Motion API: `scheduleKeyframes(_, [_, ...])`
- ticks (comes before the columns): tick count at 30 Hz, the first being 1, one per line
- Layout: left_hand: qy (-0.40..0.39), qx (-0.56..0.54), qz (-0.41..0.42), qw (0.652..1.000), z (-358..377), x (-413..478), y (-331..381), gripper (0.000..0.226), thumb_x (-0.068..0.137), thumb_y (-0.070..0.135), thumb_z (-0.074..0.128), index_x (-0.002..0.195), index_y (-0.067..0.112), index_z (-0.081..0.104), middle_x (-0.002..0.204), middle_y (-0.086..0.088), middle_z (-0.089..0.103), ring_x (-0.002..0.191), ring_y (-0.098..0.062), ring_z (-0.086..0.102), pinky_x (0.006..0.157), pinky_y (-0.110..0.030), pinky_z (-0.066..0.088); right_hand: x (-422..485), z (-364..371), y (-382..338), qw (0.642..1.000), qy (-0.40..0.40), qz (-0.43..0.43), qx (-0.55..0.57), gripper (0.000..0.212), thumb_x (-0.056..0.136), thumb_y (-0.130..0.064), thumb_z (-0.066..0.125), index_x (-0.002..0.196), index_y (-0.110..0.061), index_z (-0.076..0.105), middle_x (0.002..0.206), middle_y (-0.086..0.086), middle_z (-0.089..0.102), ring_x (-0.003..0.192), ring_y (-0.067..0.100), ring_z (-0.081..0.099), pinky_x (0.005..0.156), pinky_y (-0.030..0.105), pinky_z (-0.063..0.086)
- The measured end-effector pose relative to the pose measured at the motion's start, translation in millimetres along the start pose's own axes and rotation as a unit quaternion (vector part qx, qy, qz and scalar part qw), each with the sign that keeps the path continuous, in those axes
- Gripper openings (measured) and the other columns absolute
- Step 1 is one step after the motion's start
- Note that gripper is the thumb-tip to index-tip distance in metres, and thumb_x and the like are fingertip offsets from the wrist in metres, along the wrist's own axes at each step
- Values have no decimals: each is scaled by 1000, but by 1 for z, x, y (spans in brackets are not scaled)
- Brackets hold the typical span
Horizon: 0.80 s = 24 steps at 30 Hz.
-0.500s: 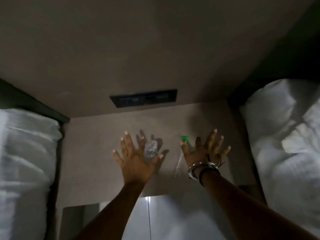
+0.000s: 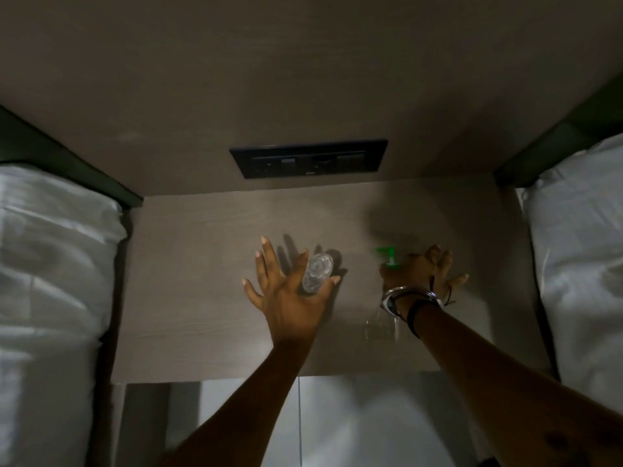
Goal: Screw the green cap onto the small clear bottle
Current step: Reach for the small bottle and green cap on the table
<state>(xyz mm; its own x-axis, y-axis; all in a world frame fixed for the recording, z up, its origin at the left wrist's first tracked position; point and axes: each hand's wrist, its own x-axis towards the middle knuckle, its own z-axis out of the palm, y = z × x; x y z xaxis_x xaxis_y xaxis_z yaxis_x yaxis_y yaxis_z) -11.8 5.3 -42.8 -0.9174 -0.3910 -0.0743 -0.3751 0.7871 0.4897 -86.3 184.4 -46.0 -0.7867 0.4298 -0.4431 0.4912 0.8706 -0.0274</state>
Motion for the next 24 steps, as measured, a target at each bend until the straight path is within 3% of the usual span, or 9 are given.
scheduleKeyframes(2, [12, -33, -6, 999, 2, -4, 2, 70, 70, 81, 43, 130, 46, 51, 165, -6, 1, 151, -28, 1, 114, -64, -2, -1, -21, -11, 987, -19, 29, 159, 45, 75, -55, 60, 102, -20, 69, 142, 9, 47, 137, 30, 31, 112, 58, 22])
scheduleKeyframes(4, [21, -72, -8, 997, 2, -8, 3, 69, 70, 79, 46, 129, 44, 53, 164, -3, 1, 150, -26, 2, 115, -62, -1, -9, -52, -22, 959, -45, -1, 281, 44, 79, -45, 66, 104, -9, 68, 123, 16, 63, 115, 34, 55, 92, 39, 48])
scheduleKeyframes(5, [23, -89, -9, 996, 3, -10, 3, 68, 71, 79, 47, 129, 44, 52, 163, -1, 0, 150, -25, 2, 115, -61, -2, -16, -67, -28, 945, -49, -45, 320, 41, 85, -36, 65, 113, -7, 64, 121, 19, 62, 110, 36, 57, 82, 32, 49])
scheduleKeyframes(7, [20, -108, -12, 994, 3, -10, 4, 67, 72, 78, 48, 131, 47, 48, 162, 2, -3, 150, -23, 1, 115, -58, -4, -30, -92, -31, 887, -24, -106, 450, 29, 89, -24, 60, 116, -14, 63, 122, 20, 60, 112, 38, 55, 85, 36, 43])
scheduleKeyframes(10, [13, -138, -4, 990, 6, -13, 10, 65, 72, 76, 50, 132, 52, 43, 162, 4, -3, 150, -22, 1, 115, -56, -6, -52, -115, -43, 808, 52, -150, 567, 10, 75, -27, 75, 72, -36, 74, 122, 0, 64, 125, 21, 49, 103, 39, 40])
scheduleKeyframes(12, [14, -143, 1, 990, 7, -12, 15, 66, 70, 75, 52, 132, 54, 41, 162, 2, 0, 150, -23, 3, 115, -55, -5, -60, -117, -47, 754, 52, -151, 638, 14, 72, -25, 78, 66, -37, 73, 126, -3, 62, 128, 14, 47, 106, 39, 39])
scheduleKeyframes(14, [16, -145, -5, 989, 8, -4, 19, 67, 70, 74, 53, 132, 53, 43, 163, 0, 2, 150, -22, 3, 115, -55, -4, -65, -120, -51, 752, 66, -185, 630, 13, 73, -25, 77, 76, -36, 70, 138, 1, 53, 130, 12, 43, 107, 37, 38])
scheduleKeyframes(19, [18, -166, -1, 986, 8, 1, 24, 64, 70, 74, 52, 129, 49, 48, 165, 0, 3, 149, -18, 1, 116, -56, -3, -57, -101, -55, 810, 127, -261, 509, 21, 74, -32, 75, 90, -37, 62, 148, 3, 41, 135, 18, 34, 109, 35, 30])
scheduleKeyframes(24, [40, -183, -17, 982, 10, -6, -12, 63, 71, 72, 54, 130, 51, 44, 165, -1, 2, 150, -21, 0, 116, -58, -4, -75, -60, -75, 802, 137, -381, 439, 30, 72, -34, 75, 99, -29, 63, 148, 12, 38, 133, 31, 34, 103, 16, 22])
